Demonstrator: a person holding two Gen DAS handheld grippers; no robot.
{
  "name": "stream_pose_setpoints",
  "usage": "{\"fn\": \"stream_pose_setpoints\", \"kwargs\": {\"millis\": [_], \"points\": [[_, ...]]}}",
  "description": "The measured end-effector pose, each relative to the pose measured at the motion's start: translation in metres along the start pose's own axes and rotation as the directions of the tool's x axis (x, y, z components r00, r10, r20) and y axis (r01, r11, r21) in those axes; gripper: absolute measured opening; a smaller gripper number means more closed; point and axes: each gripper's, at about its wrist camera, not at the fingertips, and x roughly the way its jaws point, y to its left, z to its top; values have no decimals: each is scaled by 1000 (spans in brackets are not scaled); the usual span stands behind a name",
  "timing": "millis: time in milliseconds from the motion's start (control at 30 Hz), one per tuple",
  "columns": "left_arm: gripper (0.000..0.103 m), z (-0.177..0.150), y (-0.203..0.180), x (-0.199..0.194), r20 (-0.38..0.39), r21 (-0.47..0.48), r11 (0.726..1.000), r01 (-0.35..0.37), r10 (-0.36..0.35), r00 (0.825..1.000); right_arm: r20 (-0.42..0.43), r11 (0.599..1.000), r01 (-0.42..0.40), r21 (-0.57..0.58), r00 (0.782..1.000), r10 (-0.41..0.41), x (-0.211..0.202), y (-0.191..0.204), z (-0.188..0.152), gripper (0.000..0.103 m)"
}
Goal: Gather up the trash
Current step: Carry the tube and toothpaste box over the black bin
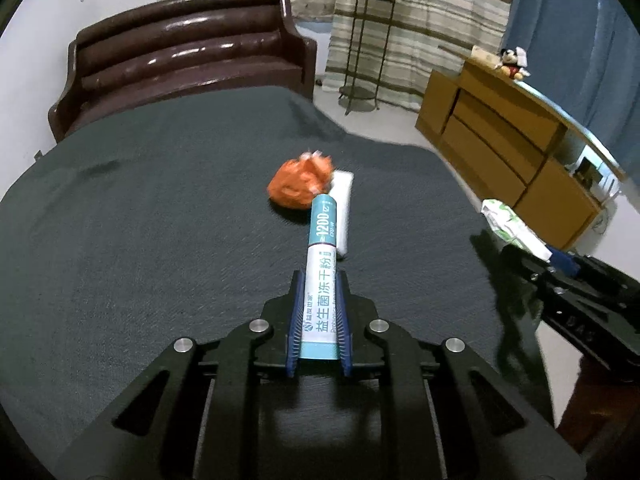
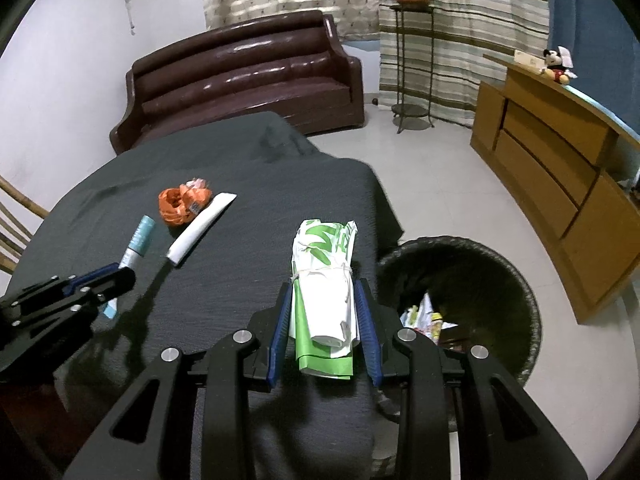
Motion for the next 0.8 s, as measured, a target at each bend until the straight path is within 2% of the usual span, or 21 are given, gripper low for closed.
{"fn": "stream_pose_setpoints", "kwargs": {"millis": [300, 800], "points": [[15, 9, -43, 0, 39, 50, 997, 64, -66, 997, 34, 996, 78, 39, 996, -79, -17, -36, -1, 32], [15, 18, -122, 23, 29, 165, 974, 155, -161, 986, 60, 978, 179, 108, 981, -186, -26, -90, -2, 32]]}}
